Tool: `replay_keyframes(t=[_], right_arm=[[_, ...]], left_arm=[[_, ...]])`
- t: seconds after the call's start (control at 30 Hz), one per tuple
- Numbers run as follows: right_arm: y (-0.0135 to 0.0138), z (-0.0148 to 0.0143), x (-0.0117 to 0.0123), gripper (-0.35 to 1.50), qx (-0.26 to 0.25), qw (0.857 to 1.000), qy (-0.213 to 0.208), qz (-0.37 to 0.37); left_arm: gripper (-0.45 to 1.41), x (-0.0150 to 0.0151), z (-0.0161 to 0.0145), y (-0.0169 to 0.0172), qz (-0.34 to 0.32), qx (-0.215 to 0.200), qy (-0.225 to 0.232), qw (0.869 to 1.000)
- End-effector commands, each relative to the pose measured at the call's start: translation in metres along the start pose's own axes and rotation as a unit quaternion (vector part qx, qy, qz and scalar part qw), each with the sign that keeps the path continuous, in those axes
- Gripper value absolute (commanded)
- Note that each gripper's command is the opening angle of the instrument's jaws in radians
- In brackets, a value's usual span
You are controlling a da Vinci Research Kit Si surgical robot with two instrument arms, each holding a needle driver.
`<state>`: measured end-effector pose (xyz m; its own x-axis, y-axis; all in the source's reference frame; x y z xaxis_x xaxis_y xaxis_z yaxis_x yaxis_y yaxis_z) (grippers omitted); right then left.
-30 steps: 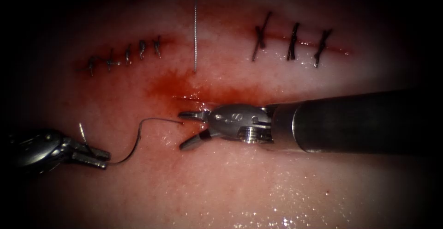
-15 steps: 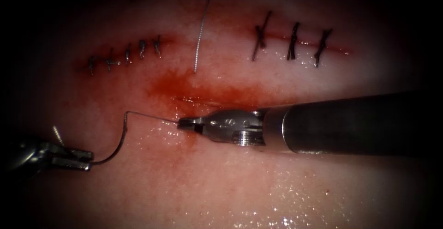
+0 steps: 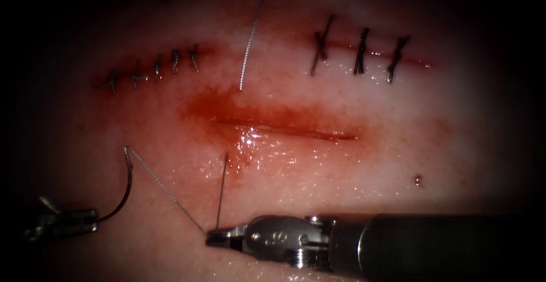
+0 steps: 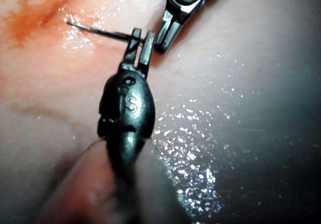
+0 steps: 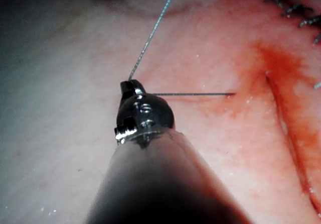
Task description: Wound Closure
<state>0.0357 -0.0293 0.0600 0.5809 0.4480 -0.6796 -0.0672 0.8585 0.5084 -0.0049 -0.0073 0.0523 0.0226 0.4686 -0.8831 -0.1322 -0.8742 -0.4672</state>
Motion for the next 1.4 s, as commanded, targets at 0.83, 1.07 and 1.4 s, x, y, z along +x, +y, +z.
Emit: replay_keyframes(t=[0.83, 1.07, 1.4], right_arm=[[0.0131, 0.0032, -0.0017, 0.96, -0.132, 0.989, 0.027, -0.067], [0.0145, 0.0040, -0.0018, 0.41, -0.141, 0.988, 0.022, -0.064], [0.0139, 0.0033, -0.0031, -0.35, -0.120, 0.992, -0.010, -0.047]], left_arm=[[-0.45, -0.0009, -0.0024, -0.0028, 0.011, 0.125, -0.052, 0.991], [-0.45, -0.0013, -0.0024, -0.0028, 0.013, 0.128, -0.053, 0.990], [-0.45, -0.0015, -0.0024, -0.0039, 0.013, 0.130, -0.054, 0.990]])
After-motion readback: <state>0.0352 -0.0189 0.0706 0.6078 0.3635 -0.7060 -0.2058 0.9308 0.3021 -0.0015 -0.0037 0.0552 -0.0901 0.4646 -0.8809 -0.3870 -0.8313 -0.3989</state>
